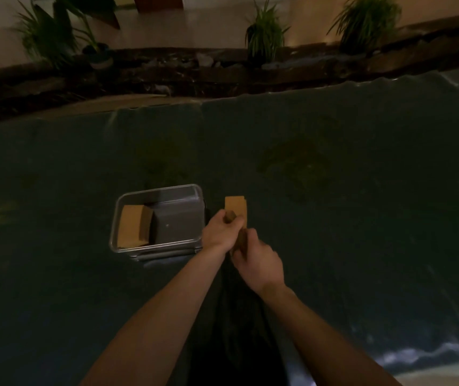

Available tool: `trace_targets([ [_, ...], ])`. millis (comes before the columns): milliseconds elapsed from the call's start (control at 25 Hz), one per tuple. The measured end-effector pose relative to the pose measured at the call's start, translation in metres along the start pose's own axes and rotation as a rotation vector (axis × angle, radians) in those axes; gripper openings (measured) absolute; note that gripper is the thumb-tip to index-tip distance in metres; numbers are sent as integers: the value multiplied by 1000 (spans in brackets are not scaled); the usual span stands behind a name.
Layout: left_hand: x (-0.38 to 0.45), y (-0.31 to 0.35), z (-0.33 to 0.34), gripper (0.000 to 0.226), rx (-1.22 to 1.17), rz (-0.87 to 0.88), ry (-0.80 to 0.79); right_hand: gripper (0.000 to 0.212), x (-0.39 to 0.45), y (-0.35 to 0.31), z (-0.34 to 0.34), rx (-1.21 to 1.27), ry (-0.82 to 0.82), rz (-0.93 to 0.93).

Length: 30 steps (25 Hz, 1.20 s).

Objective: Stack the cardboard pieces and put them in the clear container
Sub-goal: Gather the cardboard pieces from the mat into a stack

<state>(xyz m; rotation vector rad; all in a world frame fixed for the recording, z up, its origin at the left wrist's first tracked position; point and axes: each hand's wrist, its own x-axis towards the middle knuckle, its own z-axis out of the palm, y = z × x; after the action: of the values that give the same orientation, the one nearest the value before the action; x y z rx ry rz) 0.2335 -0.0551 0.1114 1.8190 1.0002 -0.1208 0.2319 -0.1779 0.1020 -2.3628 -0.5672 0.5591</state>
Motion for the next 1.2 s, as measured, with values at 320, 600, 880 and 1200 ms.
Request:
trace_targets([
  [320, 31, 8, -8, 61, -398, -194, -71, 25, 54, 14, -17, 662, -203, 304],
  [600, 64, -18, -16, 15, -490, -235, -141, 38, 103, 20, 0, 604, -276, 452],
  [880, 106, -16, 4, 32, 87, -143, 77, 31, 139, 25, 21, 201, -73, 397],
  [1200, 122, -17, 26, 28, 267, -154, 171, 24, 155, 31, 42, 21, 2, 388],
])
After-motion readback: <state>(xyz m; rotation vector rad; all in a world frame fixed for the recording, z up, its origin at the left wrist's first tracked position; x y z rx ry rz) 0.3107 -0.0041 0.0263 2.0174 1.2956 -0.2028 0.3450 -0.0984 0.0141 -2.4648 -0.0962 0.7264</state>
